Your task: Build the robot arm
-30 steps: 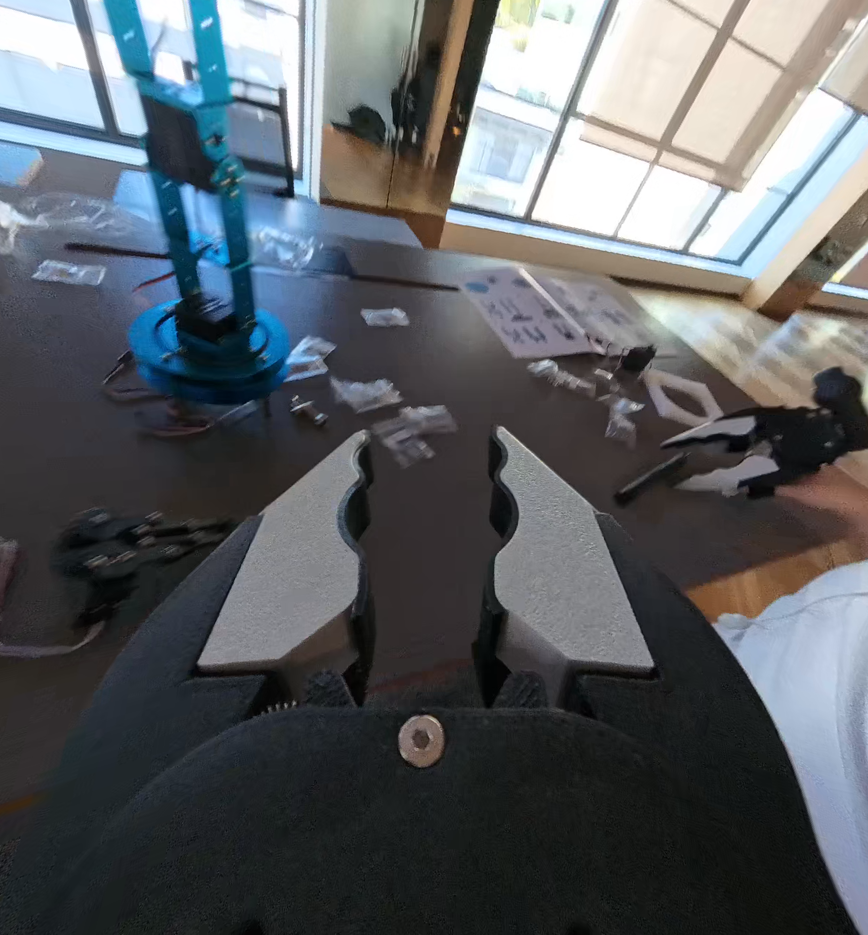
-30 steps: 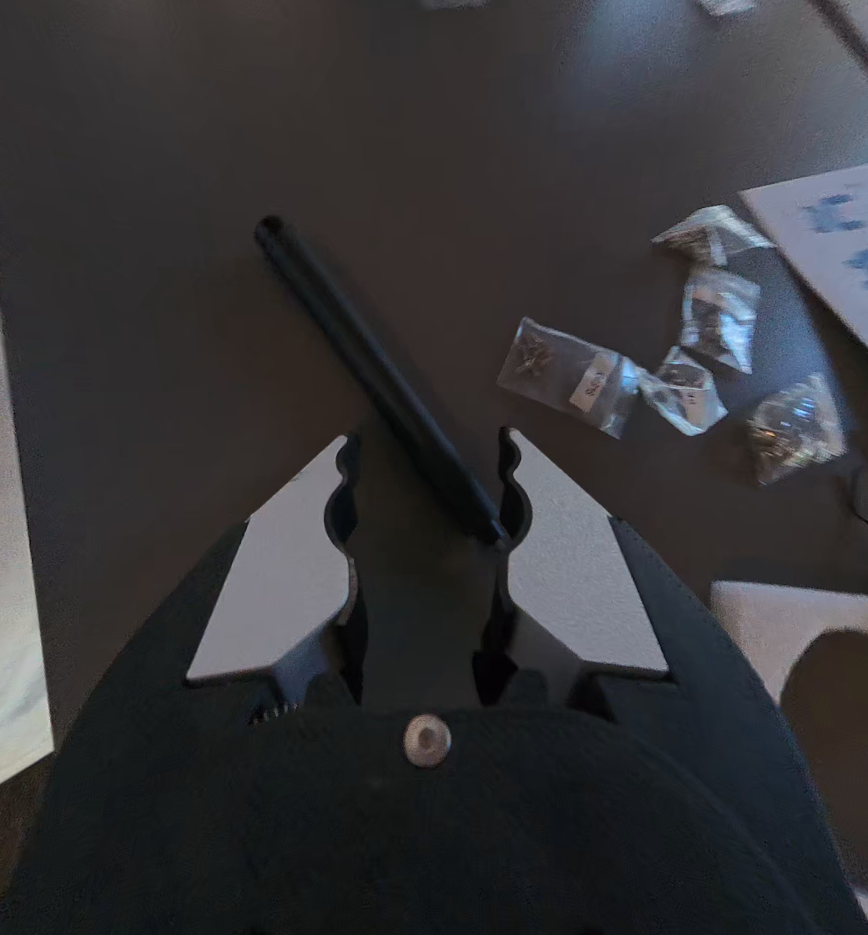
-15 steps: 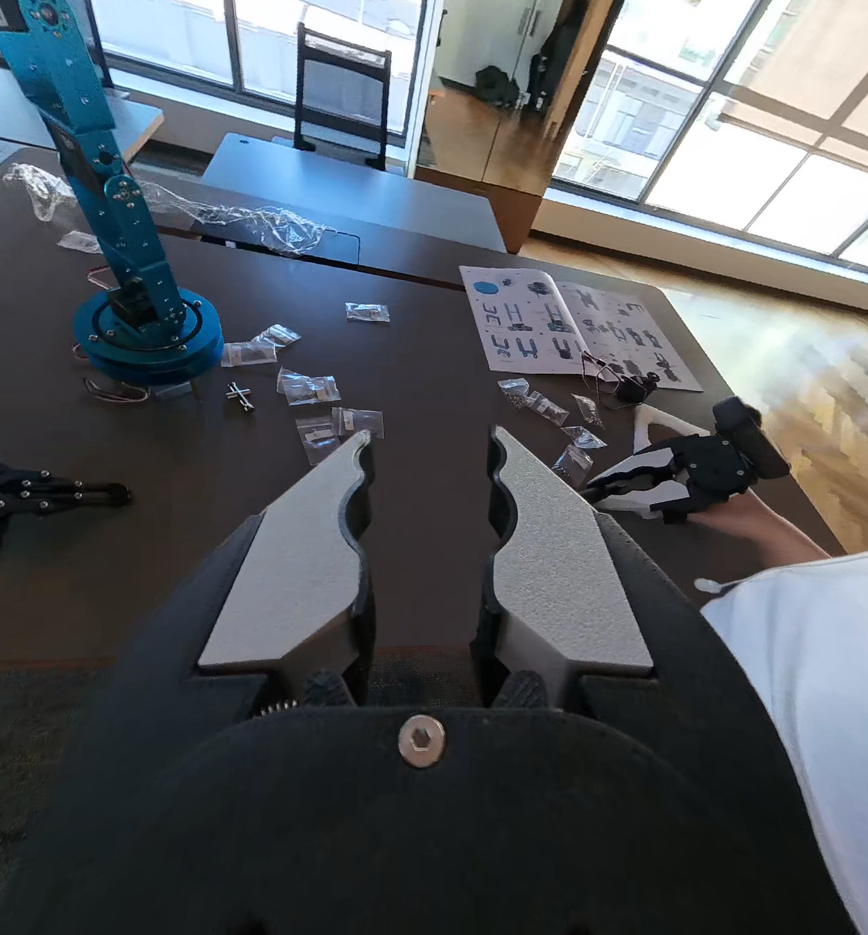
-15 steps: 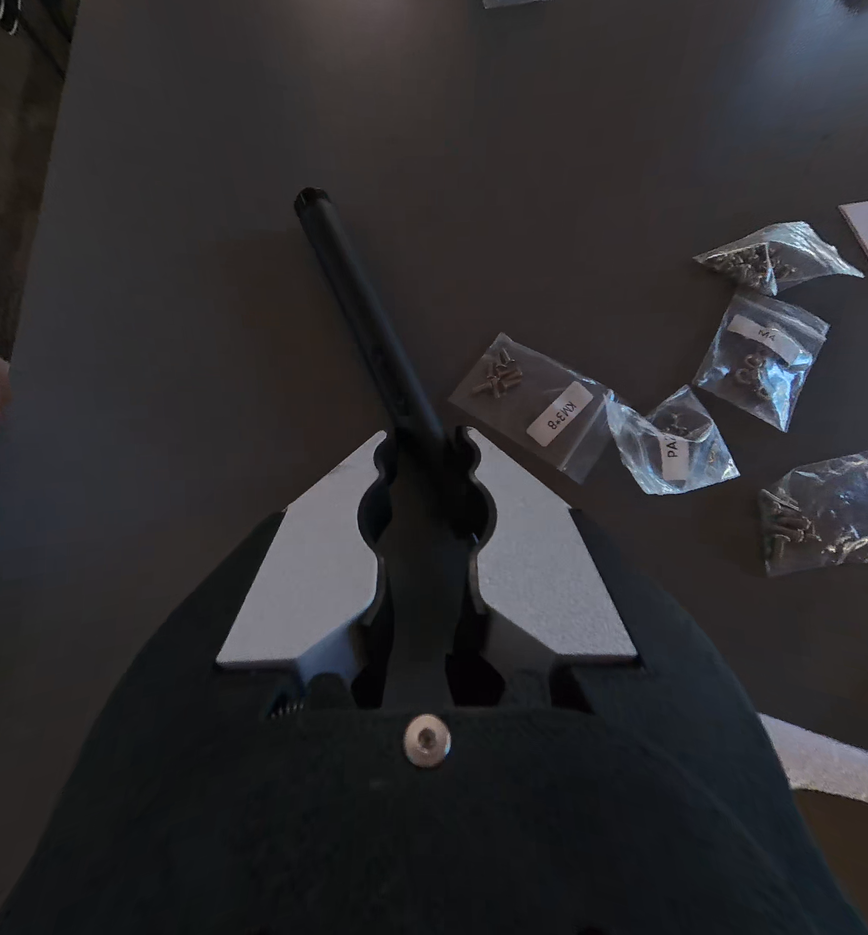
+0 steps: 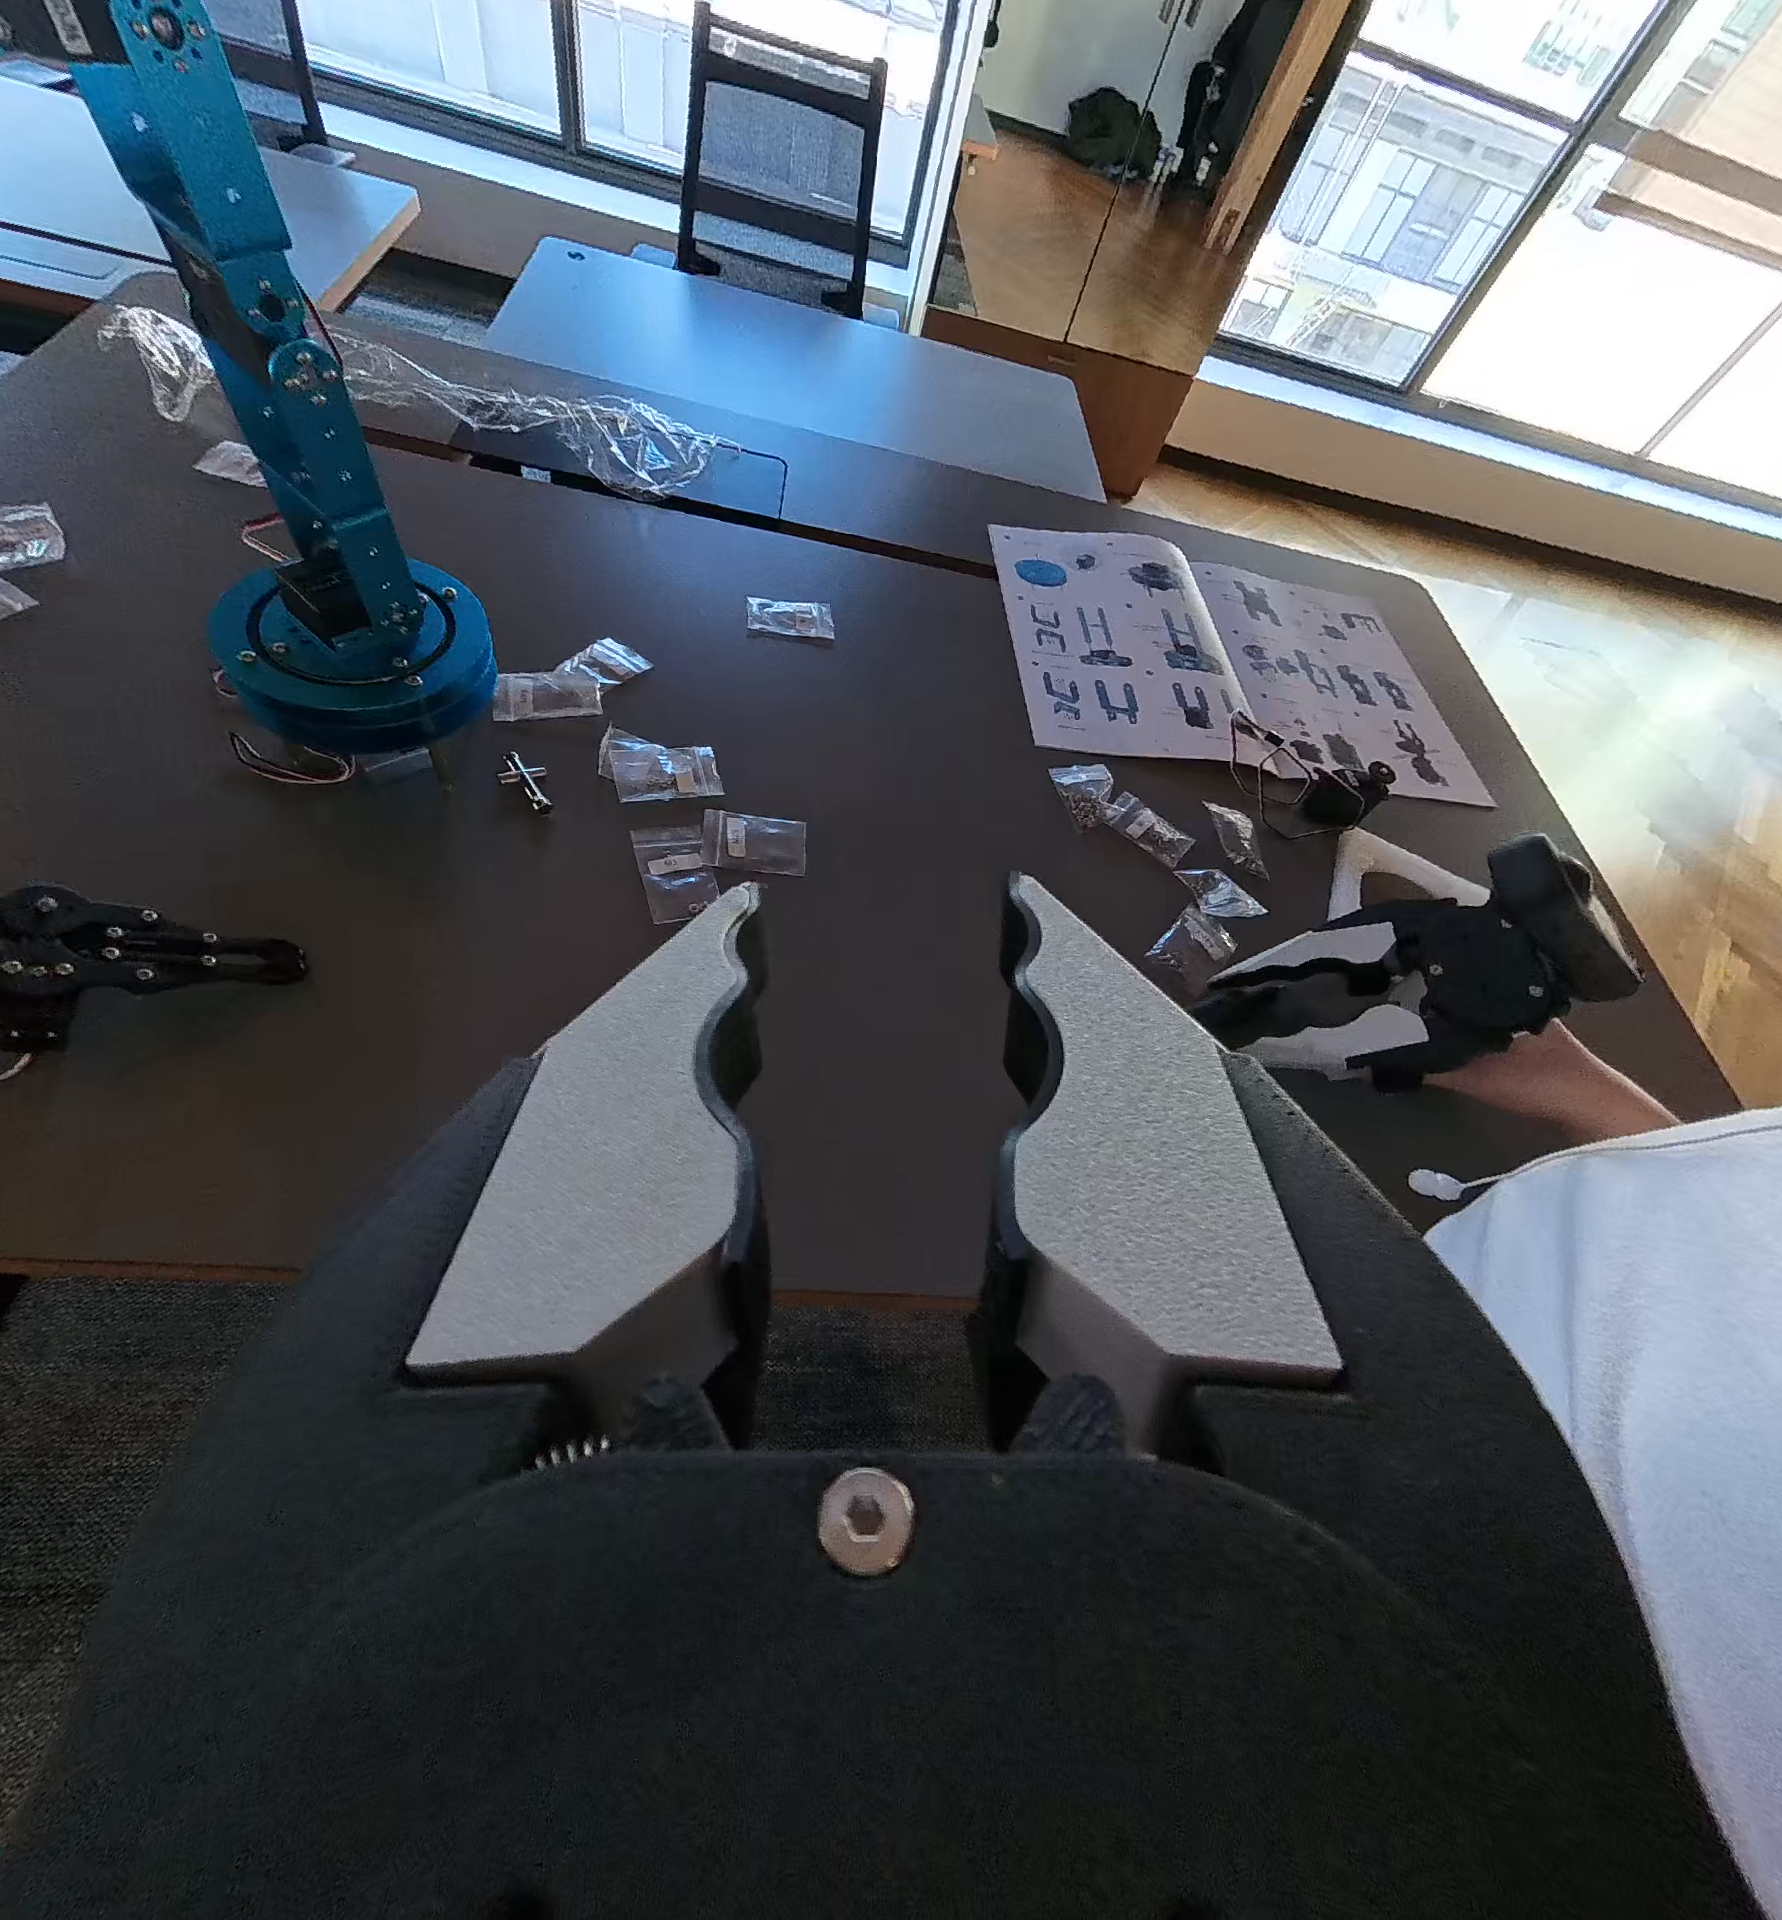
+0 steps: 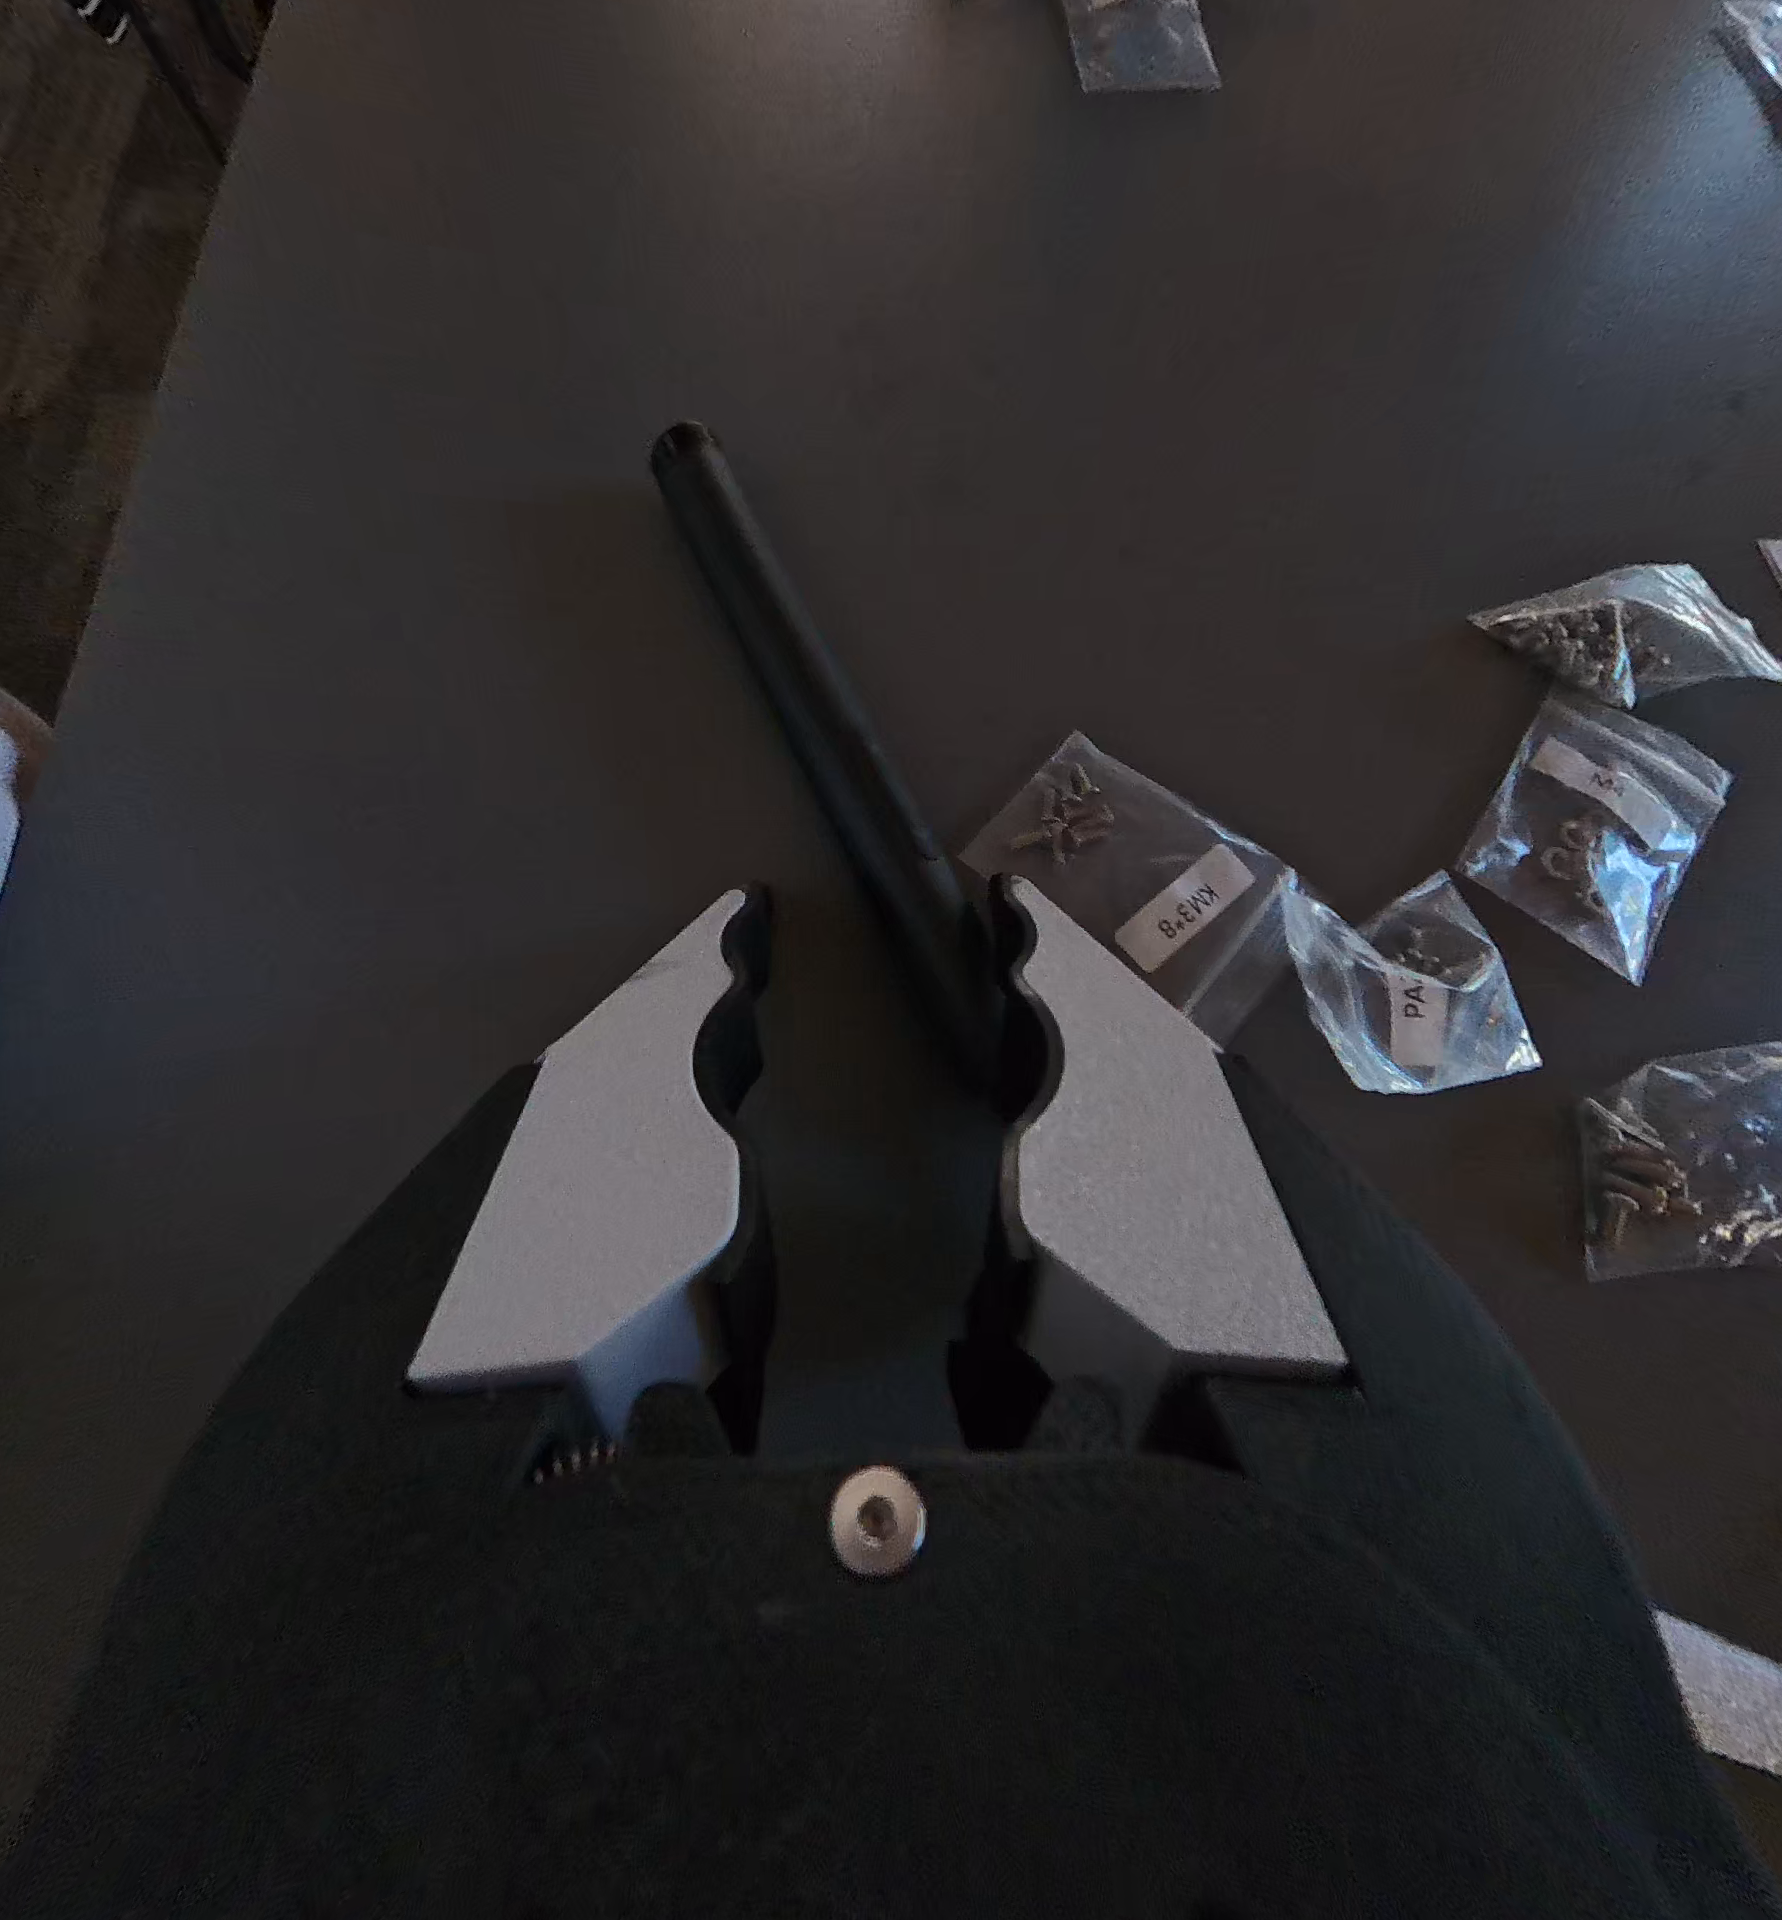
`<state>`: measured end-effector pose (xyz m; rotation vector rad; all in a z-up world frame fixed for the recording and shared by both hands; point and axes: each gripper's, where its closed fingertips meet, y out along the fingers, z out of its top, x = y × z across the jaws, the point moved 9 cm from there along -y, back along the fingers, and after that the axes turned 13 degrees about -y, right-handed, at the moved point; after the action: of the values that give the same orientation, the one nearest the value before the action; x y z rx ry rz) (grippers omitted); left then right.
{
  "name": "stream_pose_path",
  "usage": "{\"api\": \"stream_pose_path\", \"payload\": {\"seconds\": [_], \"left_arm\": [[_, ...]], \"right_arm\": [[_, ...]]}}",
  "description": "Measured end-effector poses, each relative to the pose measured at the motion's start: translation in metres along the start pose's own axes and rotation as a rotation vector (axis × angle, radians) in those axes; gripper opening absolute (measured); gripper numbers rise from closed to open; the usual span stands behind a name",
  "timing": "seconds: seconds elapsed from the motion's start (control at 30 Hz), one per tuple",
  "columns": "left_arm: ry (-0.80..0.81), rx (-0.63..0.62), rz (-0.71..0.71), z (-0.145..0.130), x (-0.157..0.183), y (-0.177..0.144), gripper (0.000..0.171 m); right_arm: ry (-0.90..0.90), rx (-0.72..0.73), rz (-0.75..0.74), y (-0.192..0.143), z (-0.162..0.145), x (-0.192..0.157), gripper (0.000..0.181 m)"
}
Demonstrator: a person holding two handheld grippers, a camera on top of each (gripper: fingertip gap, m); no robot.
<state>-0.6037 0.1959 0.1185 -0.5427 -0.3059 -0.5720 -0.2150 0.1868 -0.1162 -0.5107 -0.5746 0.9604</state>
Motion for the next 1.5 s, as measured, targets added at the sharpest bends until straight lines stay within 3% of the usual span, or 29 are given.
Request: {"api": "stream_pose_path", "payload": {"seconds": [0.4, 0.77, 1.07, 1.5], "left_arm": [[-0.005, 0.027, 0.014, -0.010, 0.005, -0.015, 0.044], [-0.033, 0.053, 0.050, -0.025, 0.005, -0.031, 0.044], [-0.034, 0.009, 0.040, -0.034, 0.005, -0.019, 0.044], [-0.043, 0.038, 0.059, -0.034, 0.002, -0.031, 0.043]], "right_arm": [[-0.038, 0.112, -0.070, -0.009, 0.016, -0.005, 0.048], [-0.052, 0.117, -0.072, -0.007, 0.018, -0.015, 0.046], [-0.039, 0.142, -0.067, -0.009, 0.016, -0.017, 0.029], [-0.088, 0.109, 0.010, 0.000, 0.018, -0.026, 0.008]]}}
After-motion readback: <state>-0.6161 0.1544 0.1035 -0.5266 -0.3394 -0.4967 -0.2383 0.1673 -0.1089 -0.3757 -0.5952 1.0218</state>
